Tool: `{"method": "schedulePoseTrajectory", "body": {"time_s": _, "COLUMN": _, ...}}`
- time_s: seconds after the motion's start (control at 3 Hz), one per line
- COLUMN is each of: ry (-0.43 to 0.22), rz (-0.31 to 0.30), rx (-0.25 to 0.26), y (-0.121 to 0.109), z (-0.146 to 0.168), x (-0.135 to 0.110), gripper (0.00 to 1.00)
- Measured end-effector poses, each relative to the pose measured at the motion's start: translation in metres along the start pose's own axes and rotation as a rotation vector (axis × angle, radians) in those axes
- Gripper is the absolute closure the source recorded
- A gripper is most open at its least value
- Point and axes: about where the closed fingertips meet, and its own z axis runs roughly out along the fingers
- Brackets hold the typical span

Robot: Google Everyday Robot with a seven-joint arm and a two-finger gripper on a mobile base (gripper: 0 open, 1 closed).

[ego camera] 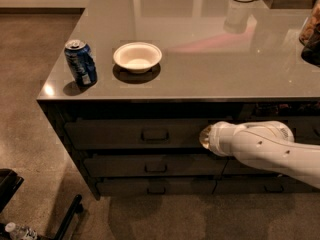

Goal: Close top drawer

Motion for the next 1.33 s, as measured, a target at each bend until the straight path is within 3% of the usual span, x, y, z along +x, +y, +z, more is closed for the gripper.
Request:
{"method": "schedulePoseTrajectory", "body": {"time_s": 0.67, "ry": 0.086, "rz": 0.009, "rx": -0.197, "y": 0.051, "z": -0.066, "x": 0.006, "gripper": 1.00}}
{"method": "schedulePoseTrajectory", "body": {"time_s": 1.0, "ry": 0.124, "rz": 0.002, "rx": -0.252, "y": 0.055, "z": -0.109, "x": -0.001, "gripper": 1.00}}
{"method": "schedulePoseTrajectory", "body": {"time_s": 1.33, "ry": 0.144, "rz": -0.002, "rx": -0.283, "y": 0.061, "z": -0.122, "x": 0.000, "gripper": 0.90}}
